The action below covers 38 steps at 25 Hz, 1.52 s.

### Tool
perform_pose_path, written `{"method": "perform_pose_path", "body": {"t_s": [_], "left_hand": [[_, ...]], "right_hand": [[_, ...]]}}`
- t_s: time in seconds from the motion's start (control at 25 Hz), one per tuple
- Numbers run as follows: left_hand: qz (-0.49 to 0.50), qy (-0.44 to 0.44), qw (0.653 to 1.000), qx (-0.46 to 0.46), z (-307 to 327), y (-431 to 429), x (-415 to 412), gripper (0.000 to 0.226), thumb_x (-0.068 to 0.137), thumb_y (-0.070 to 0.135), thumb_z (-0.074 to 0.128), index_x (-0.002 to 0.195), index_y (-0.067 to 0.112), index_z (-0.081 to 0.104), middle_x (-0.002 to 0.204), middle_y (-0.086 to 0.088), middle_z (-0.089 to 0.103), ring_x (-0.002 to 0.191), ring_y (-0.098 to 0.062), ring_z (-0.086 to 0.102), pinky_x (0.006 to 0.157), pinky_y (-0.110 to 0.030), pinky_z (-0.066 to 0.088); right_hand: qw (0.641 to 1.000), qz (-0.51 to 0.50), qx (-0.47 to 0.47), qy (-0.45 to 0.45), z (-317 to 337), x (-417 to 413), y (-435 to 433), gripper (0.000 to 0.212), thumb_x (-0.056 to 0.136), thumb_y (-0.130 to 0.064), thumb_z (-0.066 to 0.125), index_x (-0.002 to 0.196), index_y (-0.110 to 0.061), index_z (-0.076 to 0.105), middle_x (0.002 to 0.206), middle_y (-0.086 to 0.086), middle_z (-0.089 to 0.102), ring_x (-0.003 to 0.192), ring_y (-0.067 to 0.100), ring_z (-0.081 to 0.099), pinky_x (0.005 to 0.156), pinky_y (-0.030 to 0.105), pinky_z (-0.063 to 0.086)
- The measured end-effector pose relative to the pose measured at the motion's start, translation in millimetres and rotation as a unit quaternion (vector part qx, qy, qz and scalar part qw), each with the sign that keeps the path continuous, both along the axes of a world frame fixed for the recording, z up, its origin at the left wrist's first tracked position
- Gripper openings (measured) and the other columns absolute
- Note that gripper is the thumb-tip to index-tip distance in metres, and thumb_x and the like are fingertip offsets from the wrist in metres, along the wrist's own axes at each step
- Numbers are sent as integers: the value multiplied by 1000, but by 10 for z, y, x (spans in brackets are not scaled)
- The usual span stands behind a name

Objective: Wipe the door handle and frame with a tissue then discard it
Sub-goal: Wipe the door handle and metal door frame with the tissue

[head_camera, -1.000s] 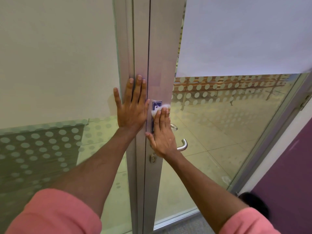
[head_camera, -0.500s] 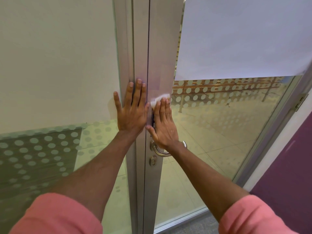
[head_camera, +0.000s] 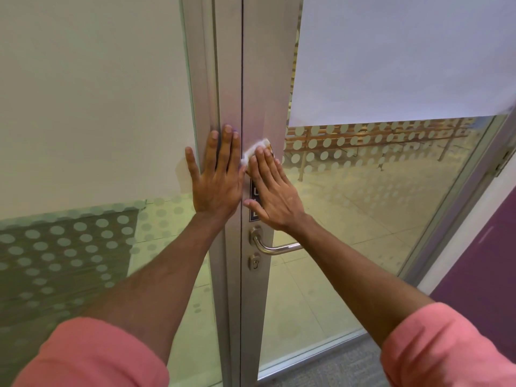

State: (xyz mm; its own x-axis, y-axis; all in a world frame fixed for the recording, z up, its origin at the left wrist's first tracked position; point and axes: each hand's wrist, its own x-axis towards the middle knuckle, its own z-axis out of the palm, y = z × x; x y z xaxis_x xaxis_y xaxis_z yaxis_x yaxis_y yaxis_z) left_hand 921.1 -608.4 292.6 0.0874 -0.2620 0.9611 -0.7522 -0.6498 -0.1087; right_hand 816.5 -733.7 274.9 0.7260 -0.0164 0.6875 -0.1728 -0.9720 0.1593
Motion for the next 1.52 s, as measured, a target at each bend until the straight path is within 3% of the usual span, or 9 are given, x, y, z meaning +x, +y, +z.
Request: {"method": "perform_pose_path", "body": {"t_s": [0.12,0.24,0.32,0.48,0.64,0.84,1.12,1.36,1.52], "left_hand": [[1,-8,1000,3,3,-3,2,63,107,47,18,155,15,-6,161,-1,-18,152,-21,-6,117,-58,-8],[-11,-14,1000,7,-10,2,10,62,106,46,18,155,14,-1,165,-5,11,148,-25,18,115,-59,0],[-13,-14,1000,7,-15,-2,11,62,106,46,20,155,14,0,162,-6,21,149,-25,18,115,-58,-1],[-4,-7,1000,12,-16,-1,16,63,106,47,15,155,15,-9,164,-2,-10,151,-21,-11,116,-57,-10],[-10,-16,1000,12,-4,-7,37,63,106,47,19,155,14,-4,162,-6,18,148,-25,16,115,-58,-2],[-5,-19,1000,8,-31,-23,43,64,106,47,19,156,14,-4,164,-4,12,152,-24,1,115,-58,-2],[-17,-14,1000,6,-43,-26,52,64,106,47,20,156,14,-2,161,-6,19,148,-25,16,115,-59,2],[1,-22,1000,9,-28,-28,36,64,106,46,20,156,14,-3,161,-6,20,148,-26,17,115,-59,2],[13,-19,1000,10,-33,-32,45,63,106,45,18,156,14,-5,162,-7,16,150,-25,10,116,-57,-10]], "right_hand": [[999,13,2,49,-273,-110,67,83,94,-65,8,151,-6,-7,159,15,-14,150,27,-7,124,41,3],[991,-2,7,134,-656,-337,49,84,93,-66,3,151,-6,-9,160,15,-15,150,25,-11,123,39,0],[989,-16,14,145,-720,-390,6,84,94,-66,3,152,-7,-10,160,14,-17,150,22,-15,122,38,-2],[998,-17,28,60,-340,-229,-26,83,95,-63,7,151,-5,-10,159,14,-18,150,26,-10,123,40,0],[997,-12,67,-37,126,-25,-11,82,97,-61,15,152,-4,-7,160,12,-15,150,28,-7,123,39,-2],[993,-6,-4,115,-390,-375,-142,86,95,-64,17,152,-6,-12,160,15,-19,150,26,-14,122,34,-10],[973,10,-36,229,-778,-601,-166,91,91,-73,13,153,-11,-13,161,10,-19,150,21,-16,123,41,4],[977,9,-62,202,-481,-563,-267,79,94,-65,5,153,-15,-11,161,5,-17,149,17,-16,123,38,0],[990,6,-98,100,-66,-369,-332,78,95,-64,5,152,-12,-6,161,9,-9,150,20,-9,123,37,0]]}}
